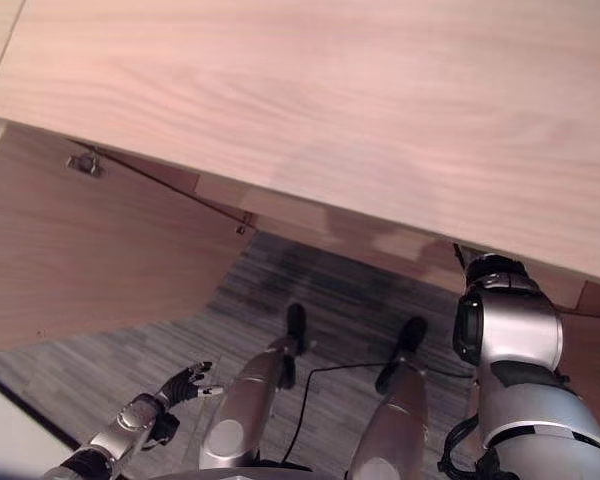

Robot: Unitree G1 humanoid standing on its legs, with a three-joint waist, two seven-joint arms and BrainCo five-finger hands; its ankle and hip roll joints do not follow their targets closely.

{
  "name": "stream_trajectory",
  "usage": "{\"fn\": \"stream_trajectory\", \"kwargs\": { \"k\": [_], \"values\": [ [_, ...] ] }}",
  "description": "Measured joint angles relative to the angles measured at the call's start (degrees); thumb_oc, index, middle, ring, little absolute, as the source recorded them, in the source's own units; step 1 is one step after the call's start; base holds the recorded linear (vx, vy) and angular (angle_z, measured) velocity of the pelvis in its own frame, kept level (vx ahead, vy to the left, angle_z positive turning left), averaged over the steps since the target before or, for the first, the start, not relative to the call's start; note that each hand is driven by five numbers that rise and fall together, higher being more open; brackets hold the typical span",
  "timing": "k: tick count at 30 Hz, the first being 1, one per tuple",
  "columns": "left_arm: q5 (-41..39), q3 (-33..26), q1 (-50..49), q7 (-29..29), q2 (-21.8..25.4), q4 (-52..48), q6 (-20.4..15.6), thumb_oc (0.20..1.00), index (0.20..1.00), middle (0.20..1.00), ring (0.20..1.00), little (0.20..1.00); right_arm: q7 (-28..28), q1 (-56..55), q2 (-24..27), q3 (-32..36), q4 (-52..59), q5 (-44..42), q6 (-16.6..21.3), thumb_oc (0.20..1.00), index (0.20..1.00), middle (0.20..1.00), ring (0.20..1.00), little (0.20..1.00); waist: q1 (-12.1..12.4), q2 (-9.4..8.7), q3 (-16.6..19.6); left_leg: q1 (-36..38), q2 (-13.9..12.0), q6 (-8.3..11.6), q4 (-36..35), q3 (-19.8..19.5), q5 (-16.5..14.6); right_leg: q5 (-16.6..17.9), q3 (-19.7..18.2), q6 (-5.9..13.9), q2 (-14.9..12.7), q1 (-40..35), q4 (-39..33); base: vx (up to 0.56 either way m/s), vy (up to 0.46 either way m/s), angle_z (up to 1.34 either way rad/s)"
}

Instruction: Put the empty folder in the office cabinet

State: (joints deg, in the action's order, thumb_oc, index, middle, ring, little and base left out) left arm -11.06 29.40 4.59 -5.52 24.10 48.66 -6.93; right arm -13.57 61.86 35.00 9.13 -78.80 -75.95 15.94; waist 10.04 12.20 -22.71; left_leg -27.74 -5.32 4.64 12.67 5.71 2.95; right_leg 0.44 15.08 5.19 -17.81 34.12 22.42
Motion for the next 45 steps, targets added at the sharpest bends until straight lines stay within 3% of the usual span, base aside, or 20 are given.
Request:
{"fn": "stream_trajectory", "kwargs": {
  "k": [2,6,14,22,27,28,29,45],
  "values": [
    [-0.18,0.39,-0.01,0.01,0.13,-1.06,0.0,1.0,1.0,1.0,1.0,1.0,-0.16,0.31,0.17,-0.25,-0.11,-0.01,0.0,0.2,0.2,0.2,0.2,0.2,-0.12,0.66,-0.54,-0.44,0.08,0.63,1.24,-0.12,-0.98,-1.81,-0.4,0.3,-0.87,1.2,2.67,0.05,-0.004,0.05],
    [-1.58,0.83,0.27,-0.05,0.85,-3.95,-0.33,1.0,1.0,1.0,1.0,1.0,-0.16,2.68,0.66,-0.23,0.05,-0.11,0.15,0.2,0.2,0.2,0.2,0.2,-0.09,1.53,-0.68,-4.97,0.06,0.52,4.85,-0.44,-1.06,-2.13,-1.46,0.05,-0.83,5.71,6.18,-0.02,0.003,0.0],
    [-2.15,1.57,0.09,-0.13,2.16,-7.22,-0.77,1.0,1.0,1.0,1.0,1.0,-0.97,6.28,0.31,-0.79,-0.57,-1.47,1.42,0.2,0.2,0.2,0.2,0.2,-0.41,2.01,-0.28,-9.68,0.09,0.93,10.25,-0.77,-3.9,-4.61,-3.27,0.09,-1.9,10.51,11.26,0.01,0.003,0.01],
    [-2.16,2.2,-0.28,-0.28,2.32,-8.33,-0.66,1.0,1.0,1.0,1.0,1.0,-0.92,7.2,1.51,-2.65,-0.61,-1.55,1.08,0.2,0.2,0.2,0.2,0.2,0.28,4.13,1.32,-11.36,0.18,0.99,10.1,-2.39,-3.85,-4.6,-3.28,0.1,-1.22,11.83,11.02,0.0,0.003,0.01],
    [-2.15,2.18,-0.27,-0.24,2.37,-8.27,-0.65,1.0,1.0,1.0,1.0,1.0,-0.93,7.19,0.97,-2.76,-0.6,-1.61,0.97,0.2,0.2,0.2,0.2,0.2,-0.1,4.1,1.54,-11.78,0.17,1.03,10.75,-3.15,-3.82,-4.61,-3.3,0.1,-0.7,11.82,11.02,0.0,0.0,0.0],
    [-2.15,2.14,-0.27,-0.17,2.37,-8.25,-0.65,1.0,1.0,1.0,1.0,1.0,-0.97,7.15,0.95,-2.75,-0.68,-1.62,0.96,0.498,0.498,0.498,0.498,0.498,-0.17,3.99,1.66,-11.87,0.2,1.02,10.87,-3.13,-3.81,-4.61,-3.3,0.1,-0.64,11.82,11.0,0.0,0.0,0.0],
    [-2.15,2.12,-0.27,-0.14,2.37,-8.2,-0.65,1.0,1.0,1.0,1.0,1.0,-0.99,7.13,0.9,-2.73,-0.74,-1.65,0.97,1.0,1.0,1.0,1.0,1.0,-0.2,3.87,1.71,-11.92,0.21,1.03,10.96,-3.13,-3.81,-4.61,-3.3,0.1,-0.63,11.82,11.02,0.0,0.0,0.0],
    [-2.15,2.08,-0.08,1.34,2.68,-5.58,-0.61,1.0,1.0,1.0,1.0,1.0,-2.2,6.88,0.45,-5.06,-5.0,-1.57,-2.87,1.0,1.0,1.0,1.0,1.0,-0.57,0.68,3.43,-11.9,0.15,1.02,11.72,-3.46,-3.99,-4.93,-3.33,-0.44,-0.41,11.8,12.12,0.0,0.0,0.0]
  ]
}}
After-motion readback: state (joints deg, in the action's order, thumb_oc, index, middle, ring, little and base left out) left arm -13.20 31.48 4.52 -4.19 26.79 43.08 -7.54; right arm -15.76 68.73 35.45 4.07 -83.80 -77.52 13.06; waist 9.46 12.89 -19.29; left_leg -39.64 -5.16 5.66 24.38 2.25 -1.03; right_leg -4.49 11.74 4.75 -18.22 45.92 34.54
